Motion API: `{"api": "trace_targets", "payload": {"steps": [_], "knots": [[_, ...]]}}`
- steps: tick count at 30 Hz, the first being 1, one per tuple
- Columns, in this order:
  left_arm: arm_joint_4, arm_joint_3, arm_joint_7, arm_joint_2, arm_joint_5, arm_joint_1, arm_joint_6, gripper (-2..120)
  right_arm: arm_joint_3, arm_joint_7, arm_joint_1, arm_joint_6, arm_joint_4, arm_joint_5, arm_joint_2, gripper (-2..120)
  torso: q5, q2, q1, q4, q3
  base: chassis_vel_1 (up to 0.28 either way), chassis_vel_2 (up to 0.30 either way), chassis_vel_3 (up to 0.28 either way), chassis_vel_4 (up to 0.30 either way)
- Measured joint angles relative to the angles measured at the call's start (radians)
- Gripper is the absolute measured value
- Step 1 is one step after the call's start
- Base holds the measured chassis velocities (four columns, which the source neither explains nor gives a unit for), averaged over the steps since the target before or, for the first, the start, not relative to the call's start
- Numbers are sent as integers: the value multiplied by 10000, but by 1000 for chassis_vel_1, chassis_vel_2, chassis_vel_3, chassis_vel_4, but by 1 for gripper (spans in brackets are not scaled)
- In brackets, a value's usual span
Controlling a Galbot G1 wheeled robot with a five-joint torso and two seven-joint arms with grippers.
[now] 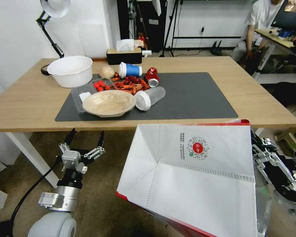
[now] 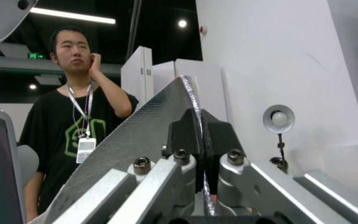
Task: Pick up the food delivery bag from the floor and place it on the table.
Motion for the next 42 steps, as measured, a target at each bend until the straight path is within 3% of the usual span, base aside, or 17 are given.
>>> {"api": "trace_targets", "payload": {"steps": [42], "knots": [[241,178,-186,11,-113,-107,-208,100,-92,80,100,45,-214,-151,-14,0,0,1865,790,0,1078,0,0,0,0]]}}
